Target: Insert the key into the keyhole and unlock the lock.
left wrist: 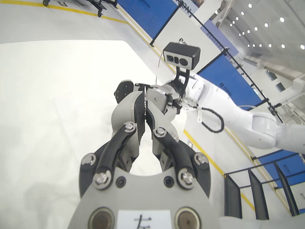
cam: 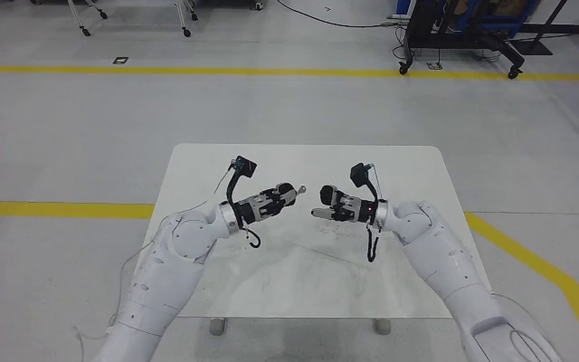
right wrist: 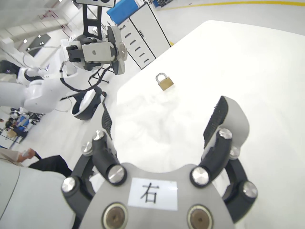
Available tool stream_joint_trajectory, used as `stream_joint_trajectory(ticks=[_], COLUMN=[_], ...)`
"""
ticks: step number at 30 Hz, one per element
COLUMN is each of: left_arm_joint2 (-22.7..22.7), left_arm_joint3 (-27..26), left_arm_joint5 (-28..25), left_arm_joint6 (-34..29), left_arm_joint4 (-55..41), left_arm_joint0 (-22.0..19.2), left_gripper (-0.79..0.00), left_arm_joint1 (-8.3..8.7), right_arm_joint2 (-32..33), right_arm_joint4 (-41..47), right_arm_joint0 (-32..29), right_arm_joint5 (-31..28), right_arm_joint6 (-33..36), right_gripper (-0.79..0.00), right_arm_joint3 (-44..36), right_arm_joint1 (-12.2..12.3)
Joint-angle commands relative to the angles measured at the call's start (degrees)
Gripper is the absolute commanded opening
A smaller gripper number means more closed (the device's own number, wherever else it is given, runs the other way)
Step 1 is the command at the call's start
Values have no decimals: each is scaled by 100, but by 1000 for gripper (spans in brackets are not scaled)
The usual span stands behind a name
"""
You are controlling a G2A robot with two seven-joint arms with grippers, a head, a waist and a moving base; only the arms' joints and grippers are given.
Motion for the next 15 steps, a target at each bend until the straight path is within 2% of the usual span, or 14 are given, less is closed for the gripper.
stream_joint_trajectory(ticks=[1, 5, 8, 11, 14, 15], left_arm_joint2=[2, 108, 211, 310, 357, 375], left_arm_joint3=[-11, 4, 76, 143, 204, 210], left_arm_joint5=[-148, -406, -496, -573, -567, -577], left_arm_joint6=[-206, -553, -728, -886, -885, -883], left_arm_joint4=[69, -9, -70, -90, -76, -71], left_arm_joint0=[-24, -65, -145, -220, -273, -287], left_gripper=[-785, -785, -785, -785, -785, -785], left_arm_joint1=[27, 54, 61, 68, 76, 78], right_arm_joint2=[106, 94, -23, -121, -204, -226], right_arm_joint4=[66, 401, 623, 729, 898, 956], right_arm_joint0=[-110, -313, -351, -337, -335, -330], right_arm_joint5=[0, 0, 0, 0, 0, 0], right_arm_joint6=[114, 375, 559, 646, 691, 728], right_gripper=[-135, -68, -92, -172, -289, -302], right_arm_joint3=[-260, -737, -922, -1009, -1093, -1107], right_arm_joint1=[108, 264, 334, 391, 448, 469])
